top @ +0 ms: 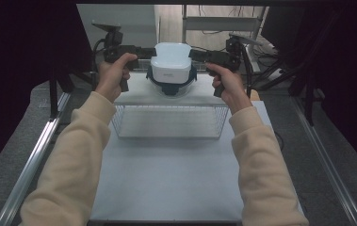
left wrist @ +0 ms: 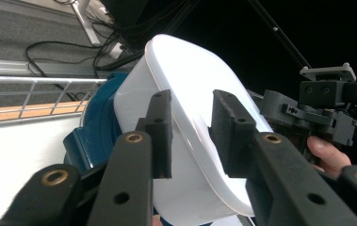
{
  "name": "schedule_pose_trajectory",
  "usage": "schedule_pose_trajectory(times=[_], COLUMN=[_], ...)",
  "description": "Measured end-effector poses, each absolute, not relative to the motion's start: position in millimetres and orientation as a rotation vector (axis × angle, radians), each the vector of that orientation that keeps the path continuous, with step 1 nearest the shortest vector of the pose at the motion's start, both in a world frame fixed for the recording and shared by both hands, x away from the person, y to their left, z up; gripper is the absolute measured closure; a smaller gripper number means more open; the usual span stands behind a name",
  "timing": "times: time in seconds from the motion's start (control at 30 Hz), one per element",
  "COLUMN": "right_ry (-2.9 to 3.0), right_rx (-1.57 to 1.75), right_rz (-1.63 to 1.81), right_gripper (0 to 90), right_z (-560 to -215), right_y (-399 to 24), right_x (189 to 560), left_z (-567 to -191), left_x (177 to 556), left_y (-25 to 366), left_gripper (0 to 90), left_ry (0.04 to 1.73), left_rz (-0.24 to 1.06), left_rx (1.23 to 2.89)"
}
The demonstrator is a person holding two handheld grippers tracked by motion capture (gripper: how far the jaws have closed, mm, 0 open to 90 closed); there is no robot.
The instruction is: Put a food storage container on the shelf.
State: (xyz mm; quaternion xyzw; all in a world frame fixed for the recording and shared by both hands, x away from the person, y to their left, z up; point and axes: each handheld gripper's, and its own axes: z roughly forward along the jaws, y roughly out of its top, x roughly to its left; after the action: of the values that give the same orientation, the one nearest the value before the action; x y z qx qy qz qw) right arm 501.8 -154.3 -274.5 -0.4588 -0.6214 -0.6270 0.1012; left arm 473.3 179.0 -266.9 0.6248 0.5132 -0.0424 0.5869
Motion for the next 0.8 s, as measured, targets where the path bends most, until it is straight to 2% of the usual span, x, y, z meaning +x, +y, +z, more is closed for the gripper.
schedule_pose_trajectory(times=[0.03,0.1,0.13,0.17,0.27,0.33,0.53,0.8], right_ry=[-1.841,-1.871,-1.871,-1.887,-1.937,-2.039,-2.224,-2.426], right_rx=[-1.357,-1.351,-1.351,-1.353,-1.327,-1.286,-1.231,-1.123], right_rz=[-1.851,-1.851,-1.851,-1.862,-1.941,-2.011,-2.004,-1.968], right_gripper=[66.0,57.0,57.0,50.9,39.9,34.1,30.8,27.5], right_z=[-274.4,-274.5,-274.5,-273.8,-266.9,-255.4,-245.1,-260.6], right_y=[-153.2,-151.1,-151.1,-150.7,-155.5,-163.8,-174.1,-186.4], right_x=[501.5,500.2,500.2,498.5,489.3,475.2,449.5,412.5], left_z=[-266.9,-266.1,-266.1,-264.7,-259.0,-255.3,-256.7,-278.1], left_x=[473.3,470.5,470.5,468.1,457.1,442.3,415.3,372.8], left_y=[179.0,176.8,176.8,177.5,182.8,190.3,206.5,216.5], left_gripper=[65.6,55.3,49.7,49.7,36.9,34.4,31.2,31.6], left_ry=[1.196,1.2,1.2,1.198,1.171,1.119,1.067,0.995], left_rz=[-0.099,-0.068,-0.068,-0.03,0.079,0.131,0.199,0.267], left_rx=[1.456,1.45,1.45,1.45,1.46,1.482,1.505,1.594])
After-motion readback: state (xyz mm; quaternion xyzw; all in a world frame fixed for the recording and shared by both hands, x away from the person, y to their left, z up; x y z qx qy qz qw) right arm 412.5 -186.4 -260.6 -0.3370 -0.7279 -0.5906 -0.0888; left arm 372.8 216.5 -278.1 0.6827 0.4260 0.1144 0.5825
